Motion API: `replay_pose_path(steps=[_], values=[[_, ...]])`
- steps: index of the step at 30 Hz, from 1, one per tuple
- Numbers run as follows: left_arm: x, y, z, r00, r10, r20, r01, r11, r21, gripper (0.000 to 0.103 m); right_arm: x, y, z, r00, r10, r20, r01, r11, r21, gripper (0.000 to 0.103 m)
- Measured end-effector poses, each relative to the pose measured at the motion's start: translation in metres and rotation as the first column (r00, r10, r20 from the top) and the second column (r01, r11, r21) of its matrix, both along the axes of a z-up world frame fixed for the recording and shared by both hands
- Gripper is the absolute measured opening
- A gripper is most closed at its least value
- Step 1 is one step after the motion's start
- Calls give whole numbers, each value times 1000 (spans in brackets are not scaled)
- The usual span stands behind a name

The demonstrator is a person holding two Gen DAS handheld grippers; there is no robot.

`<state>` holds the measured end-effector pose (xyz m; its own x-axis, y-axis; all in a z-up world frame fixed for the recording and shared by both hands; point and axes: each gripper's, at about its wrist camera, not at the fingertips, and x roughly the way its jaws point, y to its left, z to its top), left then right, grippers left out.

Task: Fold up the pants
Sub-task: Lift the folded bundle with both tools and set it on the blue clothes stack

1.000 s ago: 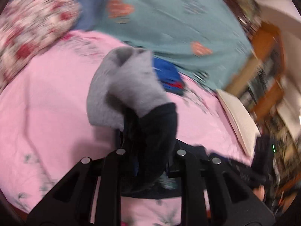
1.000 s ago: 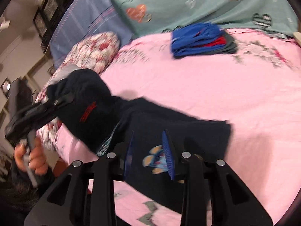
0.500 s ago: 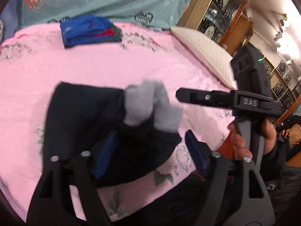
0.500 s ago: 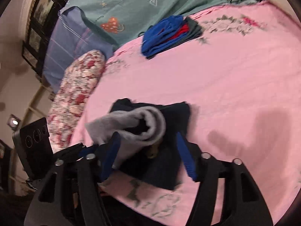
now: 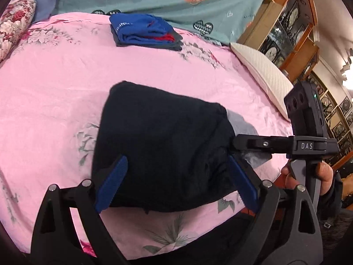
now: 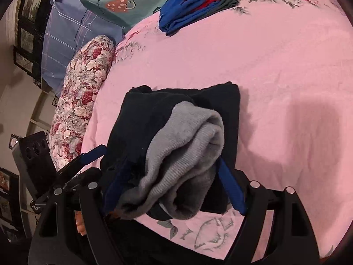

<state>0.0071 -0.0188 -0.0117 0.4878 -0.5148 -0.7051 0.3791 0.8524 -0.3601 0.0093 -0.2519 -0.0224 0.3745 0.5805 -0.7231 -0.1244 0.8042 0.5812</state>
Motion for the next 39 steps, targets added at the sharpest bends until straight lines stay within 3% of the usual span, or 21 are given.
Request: replay_pose_path(steps=[1, 2, 6, 9, 11, 14, 16, 18, 20, 22, 23, 25, 28, 30, 31, 33, 34, 35, 36, 38, 39], values=[[-5, 0, -1, 1000, 5, 10, -5, 1000, 16, 93, 1, 4, 0, 1000, 15, 14, -15, 999, -29, 35], [-3, -2, -1, 1000, 4, 11, -4, 1000, 14, 93, 2, 10, 3, 998, 54, 36, -52, 998, -46, 19], [-6, -3, 8, 999, 2, 38, -1, 1000, -14, 93, -6, 21, 48, 971, 116, 210, -95, 989, -109, 17], [-9, -15, 14, 997, -37, 72, 38, 999, -13, 93, -3, 19, 66, 956, 123, 265, -85, 985, -150, 17], [-3, -24, 6, 997, -53, 51, 53, 999, 9, 93, 8, 11, 54, 972, 97, 212, -60, 983, -175, 18], [12, -36, -22, 998, -59, -21, 60, 994, 89, 93, 29, -4, -9, 998, 59, -2, -59, 982, -180, 29], [4, -37, -16, 997, -79, 14, 77, 991, 108, 93, 25, -11, -11, 999, 50, 6, -49, 989, -143, 34], [-3, -31, 1, 995, -94, 35, 91, 993, 76, 93, 14, -13, 11, 997, 38, 60, -27, 983, -180, 36], [-11, -20, 29, 990, -83, 115, 81, 996, 28, 93, 0, -15, 46, 982, 19, 187, 20, 978, -206, 36], [-9, -11, 47, 984, -35, 175, 35, 999, 4, 96, -7, -15, 73, 955, 15, 296, 32, 987, -156, 36], [-1, -8, 46, 987, -11, 159, 13, 1000, -9, 96, -8, -11, 80, 944, 27, 329, 18, 991, -133, 36], [20, -9, 23, 997, 19, 73, -18, 1000, -3, 96, 1, 3, 69, 957, 54, 285, -10, 988, -152, 35], [43, -18, -37, 996, 44, -77, -37, 996, 83, 94, 21, 10, 2, 996, 69, 58, -56, 978, -203, 30], [31, -24, -37, 1000, 25, 0, -24, 991, 131, 94, 15, 7, -4, 993, 79, 90, -59, 977, -204, 30], [27, -23, -29, 1000, 18, 5, -18, 992, 124, 94, 11, 5, 3, 991, 81, 106, -61, 981, -182, 33], [27, -8, -10, 1000, 9, -20, -9, 1000, 11, 94, 4, -6, 26, 987, 67, 146, -48, 990, -133, 45], [28, 6, 4, 1000, 16, -25, -18, 997, -70, 96, 0, -13, 37, 982, 49, 183, -25, 991, -132, 62], [29, 17, 14, 999, 36, -10, -37, 993, -113, 96, -2, -20, 46, 976, 21, 217, 11, 989, -145, 88], [30, 29, 22, 998, 61, 5, -60, 989, -138, 101, -5, -26, 51, 971, -7, 237, 45, 986, -158, 99], [44, 55, 22, 993, 120, -16, -120, 979, -166, 101, -2, -42, 47, 970, -58, 235, 97, 982, -160, 102], [57, 69, 9, 986, 139, -91, -155, 969, -193, 101, 1, -47, 39, 978, -63, 199, 93, 985, -147, 102]])
